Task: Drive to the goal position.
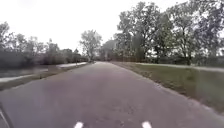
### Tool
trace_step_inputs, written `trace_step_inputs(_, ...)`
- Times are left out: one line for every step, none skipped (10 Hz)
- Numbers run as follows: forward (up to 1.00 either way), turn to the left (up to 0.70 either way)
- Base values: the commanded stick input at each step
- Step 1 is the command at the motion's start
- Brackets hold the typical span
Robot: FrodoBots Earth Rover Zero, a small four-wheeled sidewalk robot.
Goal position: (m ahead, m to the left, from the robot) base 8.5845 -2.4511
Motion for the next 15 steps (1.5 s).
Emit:
trace_step_inputs(1.0, 0.0)
trace_step_inputs(1.0, 0.0)
trace_step_inputs(1.0, 0.0)
trace_step_inputs(1.0, 0.0)
trace_step_inputs(1.0, 0.0)
trace_step_inputs(1.0, 0.0)
trace_step_inputs(1.0, 0.0)
trace_step_inputs(1.0, 0.0)
trace_step_inputs(1.0, 0.0)
trace_step_inputs(1.0, 0.0)
trace_step_inputs(1.0, 0.0)
trace_step_inputs(1.0, 0.0)
trace_step_inputs(1.0, 0.0)
trace_step_inputs(1.0, 0.0)
trace_step_inputs(1.0, 0.0)
